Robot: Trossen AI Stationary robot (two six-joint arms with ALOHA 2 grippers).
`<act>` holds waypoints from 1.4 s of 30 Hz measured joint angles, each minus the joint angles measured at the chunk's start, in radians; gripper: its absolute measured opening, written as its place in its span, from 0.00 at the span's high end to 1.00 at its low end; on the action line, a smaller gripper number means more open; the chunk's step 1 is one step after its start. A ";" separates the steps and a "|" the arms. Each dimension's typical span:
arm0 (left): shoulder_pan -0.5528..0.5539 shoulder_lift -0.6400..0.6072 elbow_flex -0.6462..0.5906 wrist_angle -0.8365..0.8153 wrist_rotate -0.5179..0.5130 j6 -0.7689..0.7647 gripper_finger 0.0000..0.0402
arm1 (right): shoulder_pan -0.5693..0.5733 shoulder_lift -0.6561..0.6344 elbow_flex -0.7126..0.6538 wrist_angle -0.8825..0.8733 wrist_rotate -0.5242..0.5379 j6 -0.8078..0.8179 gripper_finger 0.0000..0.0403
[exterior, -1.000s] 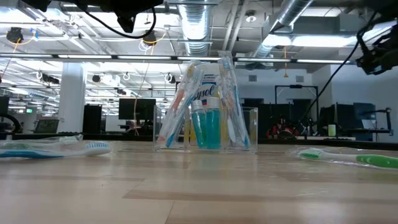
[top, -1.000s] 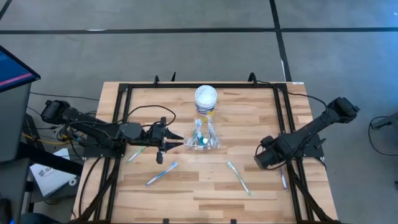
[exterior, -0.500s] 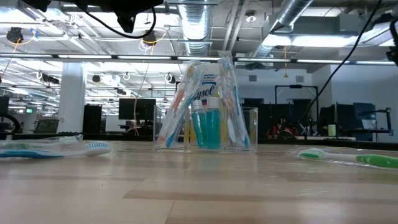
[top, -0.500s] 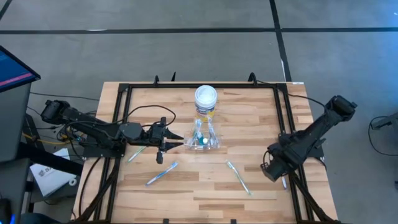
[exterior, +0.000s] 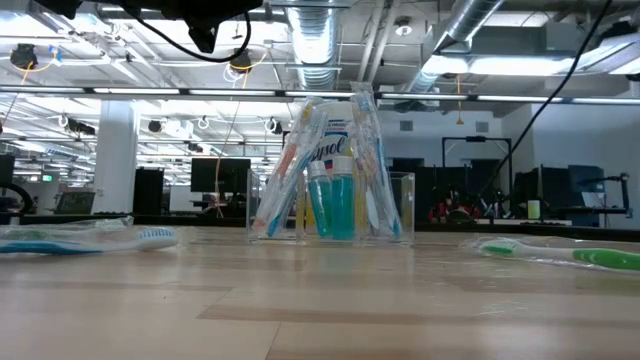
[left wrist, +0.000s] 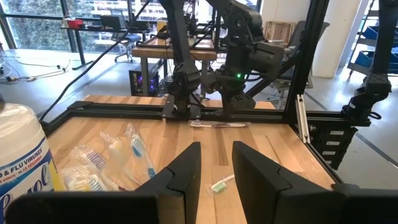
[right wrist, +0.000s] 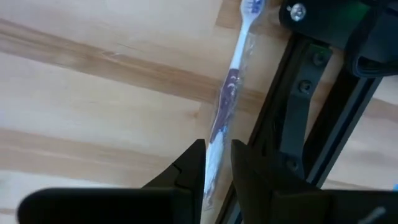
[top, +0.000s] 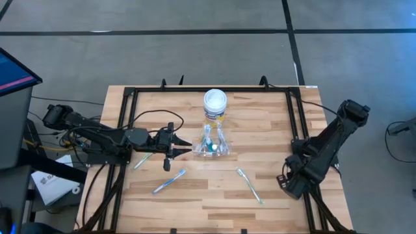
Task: Pick & Place toothbrushing station
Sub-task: Put the violet toothbrush into the transparent organizer
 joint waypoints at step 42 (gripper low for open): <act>0.000 0.000 0.000 -0.002 0.000 -0.019 0.78 | 0.057 0.290 0.000 0.102 -0.080 0.038 0.83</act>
